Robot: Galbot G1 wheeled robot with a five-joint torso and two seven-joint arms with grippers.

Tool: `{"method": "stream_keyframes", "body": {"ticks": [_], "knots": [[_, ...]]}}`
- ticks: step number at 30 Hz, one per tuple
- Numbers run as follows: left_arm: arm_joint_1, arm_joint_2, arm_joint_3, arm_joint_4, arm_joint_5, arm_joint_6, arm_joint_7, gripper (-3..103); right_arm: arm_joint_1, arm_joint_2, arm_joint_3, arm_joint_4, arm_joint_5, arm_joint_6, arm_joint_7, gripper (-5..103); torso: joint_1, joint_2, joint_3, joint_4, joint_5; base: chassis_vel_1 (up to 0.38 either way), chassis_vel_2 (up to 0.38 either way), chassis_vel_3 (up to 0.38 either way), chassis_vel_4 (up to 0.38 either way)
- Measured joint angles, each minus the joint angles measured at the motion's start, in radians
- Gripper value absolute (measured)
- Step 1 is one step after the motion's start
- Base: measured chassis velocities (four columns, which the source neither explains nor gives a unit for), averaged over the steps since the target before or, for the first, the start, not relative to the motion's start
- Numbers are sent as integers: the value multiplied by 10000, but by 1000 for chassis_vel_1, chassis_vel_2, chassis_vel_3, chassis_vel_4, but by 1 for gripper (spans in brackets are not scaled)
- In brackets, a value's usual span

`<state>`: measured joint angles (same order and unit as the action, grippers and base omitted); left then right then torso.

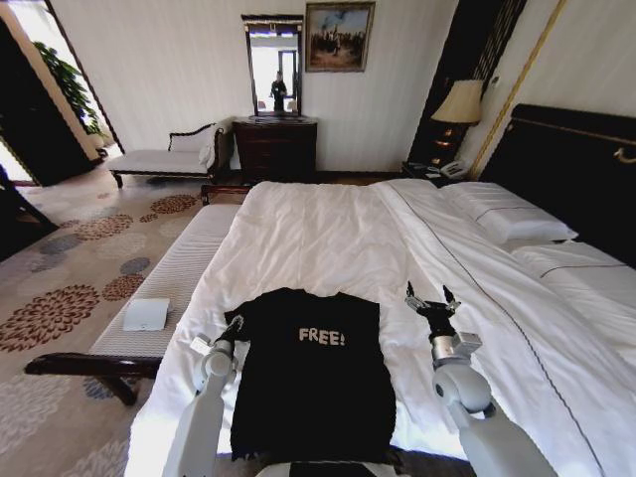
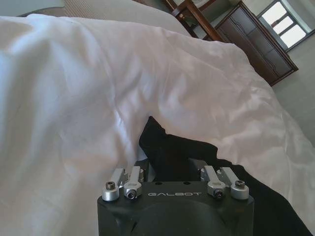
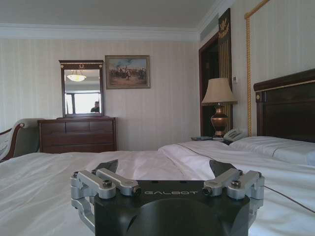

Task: Fold the clothes on the bed.

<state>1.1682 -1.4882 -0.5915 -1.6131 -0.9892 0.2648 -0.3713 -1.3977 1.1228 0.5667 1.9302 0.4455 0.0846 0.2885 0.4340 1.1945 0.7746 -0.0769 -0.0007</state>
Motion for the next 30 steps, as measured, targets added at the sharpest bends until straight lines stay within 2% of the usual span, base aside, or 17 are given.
{"method": "stream_keyframes", "body": {"ticks": [3,5,6,7,8,10,13,23,26,30], "knots": [[84,26,-49,-93,-4,0,0,30,-6,106,-16,-16,0,-3,9,100,-1,-1,0,0,0,0,0,0,0],[106,38,-64,-112,-3,1,0,30,-6,111,-17,-17,1,-4,9,100,0,-1,0,0,0,0,0,0,0],[129,48,-75,-132,-3,3,0,25,-7,115,-19,-17,3,-5,11,100,-1,-1,0,0,0,0,0,0,0],[152,58,-84,-152,-3,6,0,25,-7,117,-21,-17,5,-7,12,100,0,-1,0,0,0,0,0,0,0],[199,74,-104,-205,-4,9,0,15,-11,120,-25,-15,8,-9,16,100,0,-1,0,0,0,0,0,0,0],[215,76,-113,-230,-4,11,0,15,-16,125,-26,-8,9,-10,17,100,0,-1,0,0,0,0,0,0,0],[268,78,-164,-318,3,13,20,2,-36,160,-31,9,11,-11,19,100,-1,-1,0,0,-1,0,0,0,0],[349,68,-237,-490,84,5,73,1,-48,140,-59,-36,12,2,21,100,-1,-1,0,-1,-1,0,0,0,0],[669,311,49,-1413,960,-529,486,1,-40,179,-58,-155,10,47,23,100,0,-1,0,-1,0,0,0,0,0],[933,373,543,-1894,1647,-796,856,1,-7,248,-114,-276,-25,59,24,100,0,-1,0,2,1,0,0,0,0]]}}
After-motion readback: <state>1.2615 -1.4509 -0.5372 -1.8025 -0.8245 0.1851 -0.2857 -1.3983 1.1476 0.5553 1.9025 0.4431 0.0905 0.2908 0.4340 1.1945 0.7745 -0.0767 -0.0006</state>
